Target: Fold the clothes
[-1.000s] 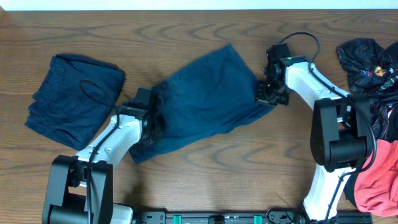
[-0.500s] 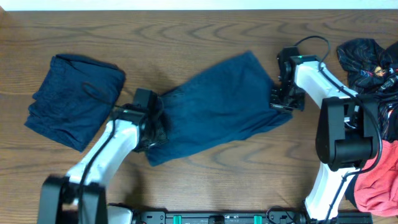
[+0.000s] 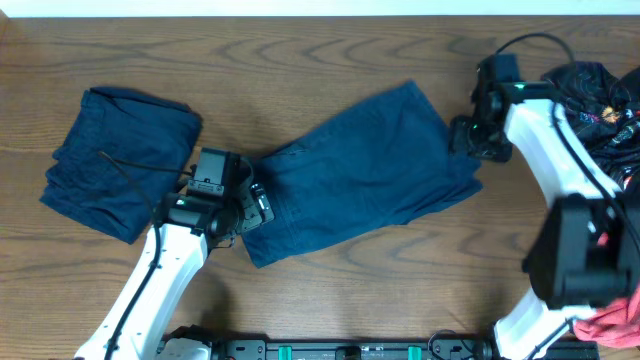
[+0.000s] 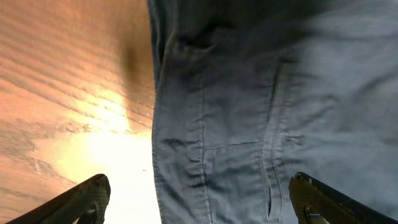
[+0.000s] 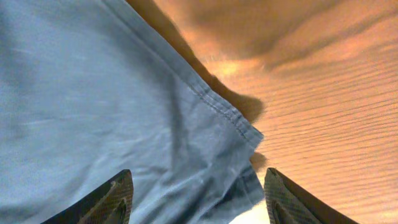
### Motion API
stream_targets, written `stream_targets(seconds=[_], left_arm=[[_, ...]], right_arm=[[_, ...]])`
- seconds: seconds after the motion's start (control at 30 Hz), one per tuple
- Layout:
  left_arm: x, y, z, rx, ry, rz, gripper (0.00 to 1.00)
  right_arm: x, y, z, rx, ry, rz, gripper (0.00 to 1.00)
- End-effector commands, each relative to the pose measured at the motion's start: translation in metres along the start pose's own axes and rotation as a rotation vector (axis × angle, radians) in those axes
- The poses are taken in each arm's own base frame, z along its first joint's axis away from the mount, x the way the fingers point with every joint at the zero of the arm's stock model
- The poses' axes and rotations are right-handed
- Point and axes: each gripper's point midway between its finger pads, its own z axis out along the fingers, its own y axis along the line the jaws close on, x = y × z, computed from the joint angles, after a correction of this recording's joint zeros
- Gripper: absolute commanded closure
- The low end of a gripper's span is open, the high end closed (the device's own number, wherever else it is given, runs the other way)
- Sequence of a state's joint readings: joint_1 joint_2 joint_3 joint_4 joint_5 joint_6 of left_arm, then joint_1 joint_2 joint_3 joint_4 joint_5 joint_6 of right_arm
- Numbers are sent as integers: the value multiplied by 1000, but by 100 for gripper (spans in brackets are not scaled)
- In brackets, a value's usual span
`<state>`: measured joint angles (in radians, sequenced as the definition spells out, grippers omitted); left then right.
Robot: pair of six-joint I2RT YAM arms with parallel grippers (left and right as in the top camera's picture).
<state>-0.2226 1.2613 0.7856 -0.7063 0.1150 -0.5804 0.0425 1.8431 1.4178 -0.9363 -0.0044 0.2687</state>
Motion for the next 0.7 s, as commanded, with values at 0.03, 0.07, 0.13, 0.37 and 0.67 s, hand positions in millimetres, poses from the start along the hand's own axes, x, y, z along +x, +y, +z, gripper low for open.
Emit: stream_targets(seconds=[0.03,0.07,0.13,0.37,0.67], left_arm=[[14,11,26,-42,68,-112,6],[14,12,31,-45,75,-118,6],[14,10,41,-45,90,-118,6],[18,-6,76,17,176,-126,13],[16,-7,84,23,176,-30,94]], right_arm=[[-7,6,-31,-38,-82,-29,34],[-8,7,-34,-39,-89,-29,34],[-8,7,-37,-41,-94,-29,34],[-3,5,-37,-37,-77,-28,36],[2,27,-38,-137,-66,-236,43]])
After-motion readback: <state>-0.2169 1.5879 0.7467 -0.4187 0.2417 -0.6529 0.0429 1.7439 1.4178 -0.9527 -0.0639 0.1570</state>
